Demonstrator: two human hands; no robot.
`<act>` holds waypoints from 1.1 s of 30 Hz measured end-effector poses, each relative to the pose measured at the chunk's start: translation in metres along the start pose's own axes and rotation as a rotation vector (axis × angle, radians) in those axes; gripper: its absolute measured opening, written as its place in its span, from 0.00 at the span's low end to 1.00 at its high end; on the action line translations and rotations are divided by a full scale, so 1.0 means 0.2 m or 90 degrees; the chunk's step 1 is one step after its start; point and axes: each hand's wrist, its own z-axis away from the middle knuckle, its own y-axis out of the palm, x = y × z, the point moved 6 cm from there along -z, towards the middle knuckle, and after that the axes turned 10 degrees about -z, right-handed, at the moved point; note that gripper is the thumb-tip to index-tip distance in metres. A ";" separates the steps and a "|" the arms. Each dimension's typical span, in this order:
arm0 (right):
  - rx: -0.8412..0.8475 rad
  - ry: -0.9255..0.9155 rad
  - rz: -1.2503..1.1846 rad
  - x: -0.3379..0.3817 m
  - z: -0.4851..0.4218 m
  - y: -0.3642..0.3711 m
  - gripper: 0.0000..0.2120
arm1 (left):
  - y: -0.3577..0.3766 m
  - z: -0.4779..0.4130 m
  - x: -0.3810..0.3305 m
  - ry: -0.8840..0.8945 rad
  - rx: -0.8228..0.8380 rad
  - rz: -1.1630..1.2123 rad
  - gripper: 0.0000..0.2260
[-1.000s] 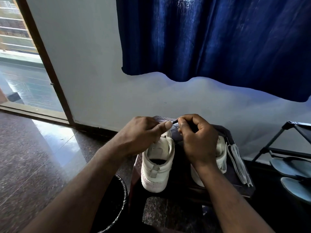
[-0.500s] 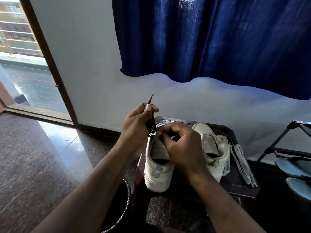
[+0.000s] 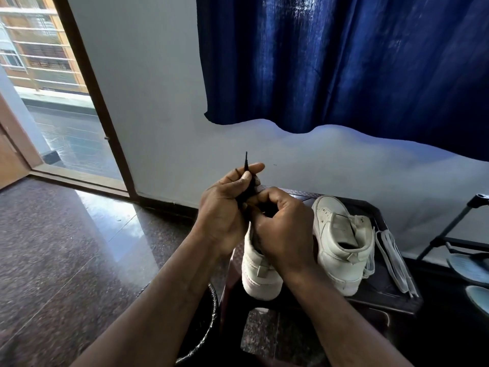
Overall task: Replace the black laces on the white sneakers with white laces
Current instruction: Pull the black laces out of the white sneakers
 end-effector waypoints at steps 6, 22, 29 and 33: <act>-0.078 0.057 -0.054 -0.01 -0.02 0.00 0.11 | -0.16 0.03 -0.09 0.084 -0.056 -0.334 0.11; 0.158 0.141 0.073 -0.12 0.19 0.64 0.06 | -0.85 0.26 -0.22 -0.008 -0.210 -0.820 0.10; 0.240 0.119 0.161 -0.30 0.37 0.89 0.09 | -1.12 0.21 -0.05 -0.152 -0.149 -0.985 0.13; 0.295 0.120 0.201 -0.40 0.44 0.96 0.11 | -1.18 0.20 0.03 -0.230 -0.116 -1.061 0.07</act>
